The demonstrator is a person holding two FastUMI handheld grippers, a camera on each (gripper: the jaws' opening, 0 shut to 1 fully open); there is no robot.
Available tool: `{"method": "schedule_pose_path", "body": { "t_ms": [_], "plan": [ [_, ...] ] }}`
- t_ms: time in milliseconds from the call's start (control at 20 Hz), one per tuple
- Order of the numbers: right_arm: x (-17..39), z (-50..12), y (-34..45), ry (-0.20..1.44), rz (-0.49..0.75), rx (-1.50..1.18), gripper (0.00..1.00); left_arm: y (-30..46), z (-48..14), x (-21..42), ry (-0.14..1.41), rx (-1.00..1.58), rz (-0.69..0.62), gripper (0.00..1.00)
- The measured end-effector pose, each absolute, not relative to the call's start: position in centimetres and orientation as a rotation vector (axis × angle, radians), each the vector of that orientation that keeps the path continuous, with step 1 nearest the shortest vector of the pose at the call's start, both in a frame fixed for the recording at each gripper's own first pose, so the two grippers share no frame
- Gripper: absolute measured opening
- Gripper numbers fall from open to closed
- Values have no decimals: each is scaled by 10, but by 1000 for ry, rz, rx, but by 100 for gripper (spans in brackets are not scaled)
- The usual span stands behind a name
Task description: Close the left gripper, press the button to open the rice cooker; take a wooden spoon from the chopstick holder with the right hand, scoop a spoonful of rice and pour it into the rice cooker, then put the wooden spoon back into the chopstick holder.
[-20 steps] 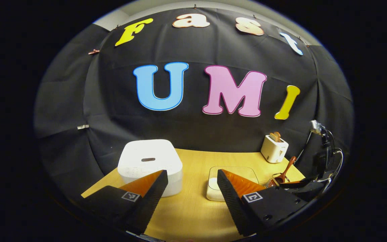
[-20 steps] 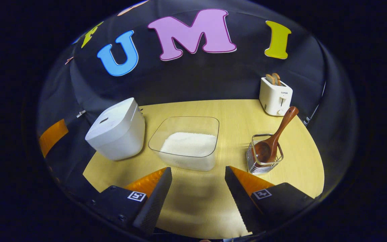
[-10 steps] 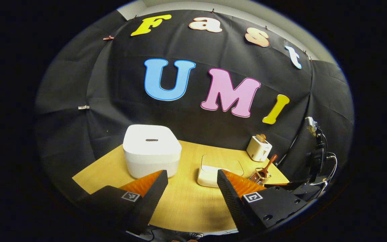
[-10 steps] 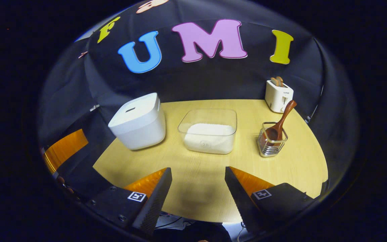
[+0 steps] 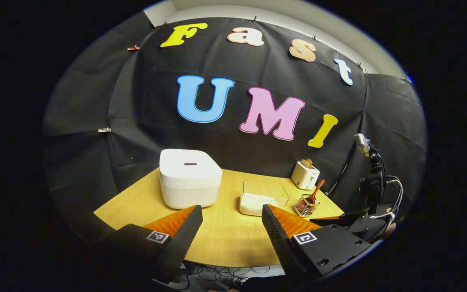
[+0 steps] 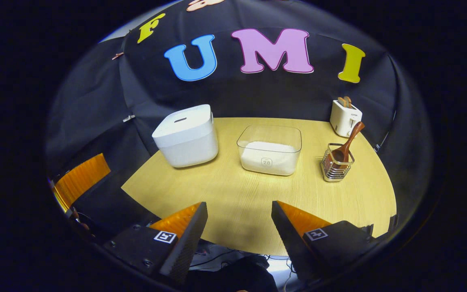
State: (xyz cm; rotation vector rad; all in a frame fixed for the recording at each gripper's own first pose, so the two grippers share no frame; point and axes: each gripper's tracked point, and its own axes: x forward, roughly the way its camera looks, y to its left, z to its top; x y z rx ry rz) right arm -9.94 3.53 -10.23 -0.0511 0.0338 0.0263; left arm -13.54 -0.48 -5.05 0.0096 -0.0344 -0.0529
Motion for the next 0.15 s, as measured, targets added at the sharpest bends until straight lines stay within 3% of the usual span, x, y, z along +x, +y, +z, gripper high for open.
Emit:
{"method": "schedule_pose_path", "body": {
  "t_ms": [150],
  "plan": [
    [-102,-108,31,44,2,-22,99,0,-52,-136,-31,-2,-47,96]
  ]
}}
